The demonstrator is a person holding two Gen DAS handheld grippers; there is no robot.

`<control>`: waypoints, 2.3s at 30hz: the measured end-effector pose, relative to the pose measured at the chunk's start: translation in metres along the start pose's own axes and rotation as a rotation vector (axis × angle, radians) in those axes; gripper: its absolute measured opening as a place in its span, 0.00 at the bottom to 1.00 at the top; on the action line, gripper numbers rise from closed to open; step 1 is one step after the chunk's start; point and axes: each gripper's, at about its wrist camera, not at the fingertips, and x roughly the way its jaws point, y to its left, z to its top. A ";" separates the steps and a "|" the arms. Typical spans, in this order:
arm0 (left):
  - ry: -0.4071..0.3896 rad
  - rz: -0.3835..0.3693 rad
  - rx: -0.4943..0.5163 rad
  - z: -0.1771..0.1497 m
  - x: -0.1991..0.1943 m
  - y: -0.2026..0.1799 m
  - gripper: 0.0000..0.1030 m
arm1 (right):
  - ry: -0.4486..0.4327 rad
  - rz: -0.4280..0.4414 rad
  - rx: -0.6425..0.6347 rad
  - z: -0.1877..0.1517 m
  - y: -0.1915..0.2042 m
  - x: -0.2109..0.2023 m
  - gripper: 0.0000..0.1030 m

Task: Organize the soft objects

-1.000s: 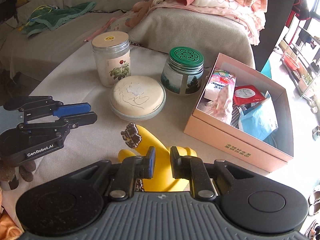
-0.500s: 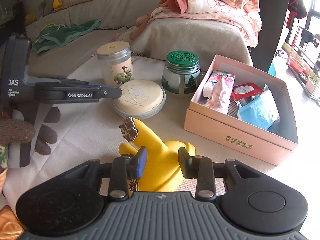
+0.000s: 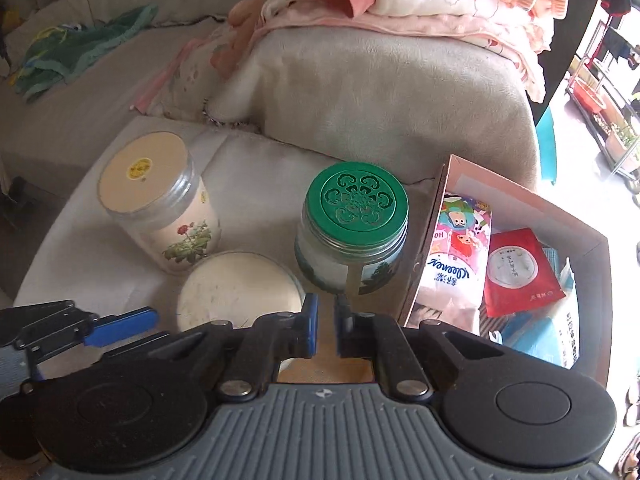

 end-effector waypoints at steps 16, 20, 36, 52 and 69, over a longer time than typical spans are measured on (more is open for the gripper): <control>-0.011 -0.038 -0.026 -0.003 -0.044 0.041 0.22 | 0.057 0.248 -0.139 -0.037 0.042 -0.013 0.02; 0.013 -0.018 0.035 -0.001 -0.038 0.023 0.22 | -0.014 0.251 -0.115 -0.045 0.043 -0.032 0.03; 0.085 0.078 0.092 0.019 -0.010 0.034 0.42 | -0.001 0.217 -0.040 -0.047 0.045 -0.005 0.03; 0.297 -0.337 -0.126 0.026 0.036 0.074 0.79 | 0.022 0.258 -0.069 -0.051 0.050 0.013 0.03; 0.241 -0.268 0.021 -0.011 -0.027 -0.002 0.52 | -0.262 0.160 -0.022 -0.120 -0.016 -0.094 0.08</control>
